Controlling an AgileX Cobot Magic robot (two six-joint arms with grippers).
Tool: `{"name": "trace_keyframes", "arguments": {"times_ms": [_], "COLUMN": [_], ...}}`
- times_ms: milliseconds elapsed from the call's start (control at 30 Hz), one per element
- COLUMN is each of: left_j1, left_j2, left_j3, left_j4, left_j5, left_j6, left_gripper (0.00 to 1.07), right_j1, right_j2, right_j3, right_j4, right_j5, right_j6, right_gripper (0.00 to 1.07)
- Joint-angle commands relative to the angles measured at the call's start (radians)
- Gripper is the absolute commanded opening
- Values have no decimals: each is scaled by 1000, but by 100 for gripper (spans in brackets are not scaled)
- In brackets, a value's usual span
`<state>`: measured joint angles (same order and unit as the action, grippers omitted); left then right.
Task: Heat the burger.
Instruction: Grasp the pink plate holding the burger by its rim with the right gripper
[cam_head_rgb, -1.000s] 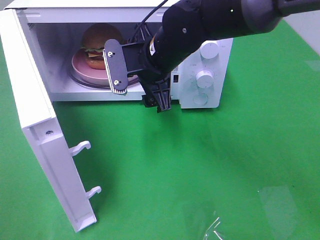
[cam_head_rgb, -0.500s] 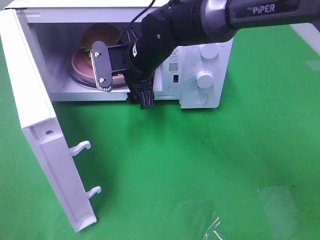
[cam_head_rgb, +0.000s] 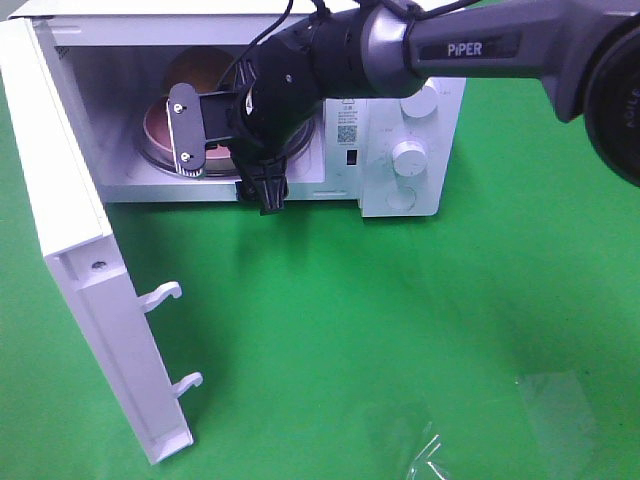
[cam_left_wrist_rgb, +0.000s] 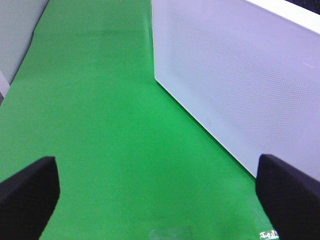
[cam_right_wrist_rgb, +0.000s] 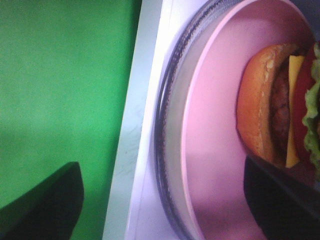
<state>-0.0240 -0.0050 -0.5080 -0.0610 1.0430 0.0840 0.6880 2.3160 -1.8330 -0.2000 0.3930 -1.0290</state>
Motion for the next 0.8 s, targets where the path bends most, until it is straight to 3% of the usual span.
{"name": "trace_keyframes", "arguments": {"times_ms": [33, 400, 800], "left_j1": [2, 2, 2], "left_j2": [-19, -19, -19], "left_j3": [4, 4, 4], "left_j4": [-2, -2, -2], "left_j5": [-1, -1, -1], "left_j6": [-1, -1, -1], "left_gripper": [100, 100, 100], "right_j1": [4, 4, 0], "right_j2": [30, 114, 161], "right_j3": [-44, -133, -138], "right_j4": [27, 84, 158], "right_j5": [3, -12, -62], "right_j6": [-2, -30, -69], "right_gripper": [82, 80, 78]}}
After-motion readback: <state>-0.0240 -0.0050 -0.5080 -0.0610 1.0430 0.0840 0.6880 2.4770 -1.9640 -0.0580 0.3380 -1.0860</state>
